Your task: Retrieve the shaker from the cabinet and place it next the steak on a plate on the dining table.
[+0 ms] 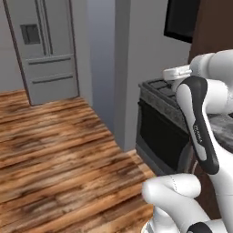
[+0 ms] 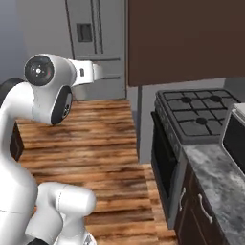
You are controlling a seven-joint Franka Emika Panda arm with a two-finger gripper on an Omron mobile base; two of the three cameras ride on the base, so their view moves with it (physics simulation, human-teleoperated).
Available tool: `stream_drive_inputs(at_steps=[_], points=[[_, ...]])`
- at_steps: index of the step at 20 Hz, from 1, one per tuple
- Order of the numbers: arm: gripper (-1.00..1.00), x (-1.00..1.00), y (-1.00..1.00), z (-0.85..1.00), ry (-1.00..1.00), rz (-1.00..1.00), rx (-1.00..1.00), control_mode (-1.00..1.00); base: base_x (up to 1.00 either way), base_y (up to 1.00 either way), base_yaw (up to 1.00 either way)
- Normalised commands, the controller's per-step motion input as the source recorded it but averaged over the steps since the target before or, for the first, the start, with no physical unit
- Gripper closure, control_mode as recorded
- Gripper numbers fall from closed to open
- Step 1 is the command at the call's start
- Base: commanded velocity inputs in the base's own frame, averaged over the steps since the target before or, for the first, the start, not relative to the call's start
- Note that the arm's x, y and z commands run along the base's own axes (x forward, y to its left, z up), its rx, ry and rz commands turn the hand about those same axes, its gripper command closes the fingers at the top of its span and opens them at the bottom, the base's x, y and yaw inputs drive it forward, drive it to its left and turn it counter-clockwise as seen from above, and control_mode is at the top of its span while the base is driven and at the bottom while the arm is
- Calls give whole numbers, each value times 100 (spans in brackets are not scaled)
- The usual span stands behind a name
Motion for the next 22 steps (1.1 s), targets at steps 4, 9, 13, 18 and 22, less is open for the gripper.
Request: stream_drive_inputs(at_steps=[4, 9, 13, 18, 22], points=[[100, 0, 0, 0, 0, 0, 0, 100, -11, 31, 75], [100, 0, 0, 0, 0, 0, 0, 100, -4, 39, 71], [100, 0, 0, 0, 0, 0, 0, 100, -2, 39, 67], [100, 0, 0, 0, 0, 0, 0, 100, -1, 38, 63], [100, 0, 0, 0, 0, 0, 0, 100, -6, 43, 56]])
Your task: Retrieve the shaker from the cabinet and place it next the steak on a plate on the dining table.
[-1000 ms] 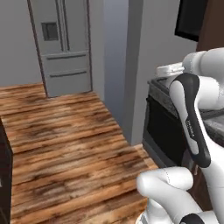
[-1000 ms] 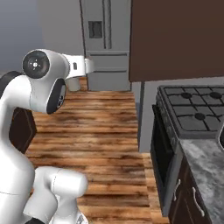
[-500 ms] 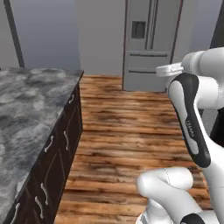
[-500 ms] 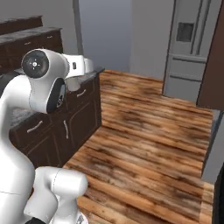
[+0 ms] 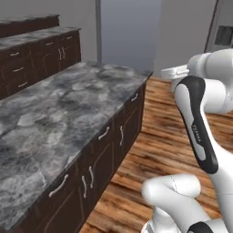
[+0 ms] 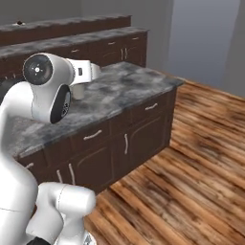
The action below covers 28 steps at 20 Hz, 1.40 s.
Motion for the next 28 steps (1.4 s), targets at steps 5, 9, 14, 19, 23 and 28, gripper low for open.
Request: stream_drive_inputs(at_steps=[5, 9, 14, 19, 23, 28], points=[[100, 0, 0, 0, 0, 0, 0, 100, -42, 51, 47], [100, 0, 0, 0, 0, 0, 0, 100, -88, 67, 37], [100, 0, 0, 0, 0, 0, 0, 100, -98, 85, 33], [100, 0, 0, 0, 0, 0, 0, 100, -76, 100, 31], [100, 0, 0, 0, 0, 0, 0, 100, -25, 98, 46], [100, 0, 0, 0, 0, 0, 0, 100, 0, 82, 64]])
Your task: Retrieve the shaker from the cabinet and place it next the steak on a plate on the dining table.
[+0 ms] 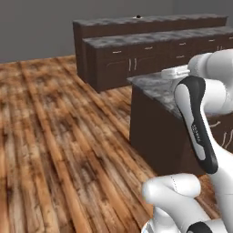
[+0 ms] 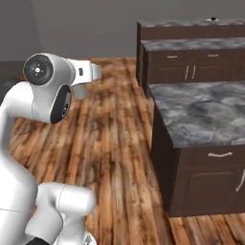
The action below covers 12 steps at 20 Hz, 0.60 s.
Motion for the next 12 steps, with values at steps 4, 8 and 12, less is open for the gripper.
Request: stream_drive_inputs(at_steps=[4, 8, 12], points=[[100, 0, 0, 0, 0, 0, 0, 100, 24, 57, 69], [100, 0, 0, 0, 0, 0, 0, 100, 86, 22, 60], [100, 0, 0, 0, 0, 0, 0, 100, 100, -12, 37]])
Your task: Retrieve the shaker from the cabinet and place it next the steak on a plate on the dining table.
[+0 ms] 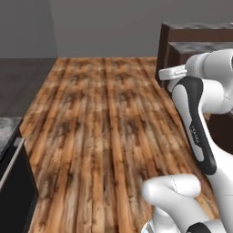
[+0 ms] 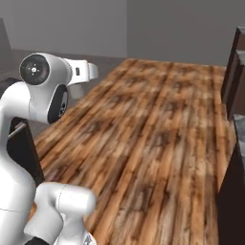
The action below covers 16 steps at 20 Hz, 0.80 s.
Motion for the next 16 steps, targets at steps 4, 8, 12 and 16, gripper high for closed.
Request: stream_drive_inputs(at_steps=[4, 8, 12, 16], points=[[100, 0, 0, 0, 0, 0, 0, 100, 100, -9, 25], [100, 0, 0, 0, 0, 0, 0, 100, 100, -11, 17], [100, 0, 0, 0, 0, 0, 0, 100, 100, -21, 1], [100, 0, 0, 0, 0, 0, 0, 100, 100, -35, -1]])
